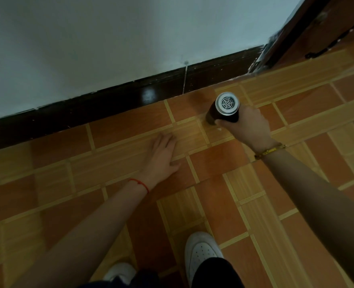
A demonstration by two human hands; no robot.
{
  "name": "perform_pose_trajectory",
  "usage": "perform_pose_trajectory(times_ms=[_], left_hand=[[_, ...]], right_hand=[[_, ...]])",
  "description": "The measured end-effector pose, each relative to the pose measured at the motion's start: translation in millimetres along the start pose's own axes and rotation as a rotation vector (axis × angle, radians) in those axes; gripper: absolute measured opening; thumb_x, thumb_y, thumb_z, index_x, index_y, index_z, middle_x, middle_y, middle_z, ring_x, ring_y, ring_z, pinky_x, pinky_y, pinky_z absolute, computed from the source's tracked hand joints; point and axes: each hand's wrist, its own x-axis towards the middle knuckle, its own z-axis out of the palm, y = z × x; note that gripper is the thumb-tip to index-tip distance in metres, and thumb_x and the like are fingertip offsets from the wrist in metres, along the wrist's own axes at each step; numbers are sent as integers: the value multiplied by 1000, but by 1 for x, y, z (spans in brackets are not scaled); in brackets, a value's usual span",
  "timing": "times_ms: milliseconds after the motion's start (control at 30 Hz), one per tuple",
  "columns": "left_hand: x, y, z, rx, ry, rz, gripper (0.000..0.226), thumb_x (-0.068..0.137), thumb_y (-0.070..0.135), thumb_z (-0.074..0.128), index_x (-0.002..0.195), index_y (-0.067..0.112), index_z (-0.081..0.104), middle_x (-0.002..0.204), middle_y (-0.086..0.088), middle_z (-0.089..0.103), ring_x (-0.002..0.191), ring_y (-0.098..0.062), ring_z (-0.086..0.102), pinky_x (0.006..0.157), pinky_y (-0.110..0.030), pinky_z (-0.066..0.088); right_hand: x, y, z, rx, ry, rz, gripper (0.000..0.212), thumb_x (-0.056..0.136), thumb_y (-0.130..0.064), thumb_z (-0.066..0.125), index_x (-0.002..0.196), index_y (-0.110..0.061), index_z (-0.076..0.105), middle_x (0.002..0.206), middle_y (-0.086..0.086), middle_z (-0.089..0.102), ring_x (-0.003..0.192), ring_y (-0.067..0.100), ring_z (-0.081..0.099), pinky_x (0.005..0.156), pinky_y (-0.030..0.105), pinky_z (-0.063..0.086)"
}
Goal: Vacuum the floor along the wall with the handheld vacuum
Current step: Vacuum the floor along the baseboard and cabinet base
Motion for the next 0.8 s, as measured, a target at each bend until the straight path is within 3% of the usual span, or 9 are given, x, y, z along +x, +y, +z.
perform_pose_trajectory(times_ms=[167, 433, 533, 633, 800], left_hand=[[1, 4, 4, 72, -9, 10, 90, 83, 38, 70, 154, 14, 19, 163, -8, 14, 151, -32, 5, 123, -46, 2], [7, 14, 12, 75, 31, 19, 88, 83, 39, 69, 153, 13, 23, 163, -10, 14, 151, -33, 4, 123, -50, 5], [10, 16, 16, 46, 56, 16, 84, 84, 36, 69, 152, 11, 25, 163, -11, 14, 151, -34, 4, 122, -52, 8], [11, 18, 18, 38, 56, 23, 85, 84, 36, 69, 152, 10, 25, 163, -11, 14, 151, -34, 4, 123, -50, 8], [10, 19, 18, 41, 54, 43, 86, 85, 38, 67, 153, 10, 23, 163, -12, 13, 151, -32, 3, 123, -46, 3]], right_hand=[[-1, -7, 1, 68, -143, -94, 57, 78, -47, 73, 124, -17, 56, 113, 4, 68, 102, 21, 63, 84, 40, 55], [-8, 25, -7, -65, 38, 41, 60, 77, -52, 71, 123, -15, 57, 110, 10, 69, 98, 29, 65, 69, 33, 49], [-14, 32, -7, -27, -7, 27, 64, 76, -55, 71, 125, -17, 55, 108, 9, 68, 99, 30, 64, 76, 39, 55], [-19, 35, -5, 22, -81, 35, 63, 73, -59, 70, 118, -17, 57, 99, 6, 69, 88, 29, 67, 74, 45, 58], [-14, 46, -10, -37, 6, 116, 56, 76, -55, 70, 112, -14, 58, 91, 5, 62, 83, 25, 62, 66, 37, 53]])
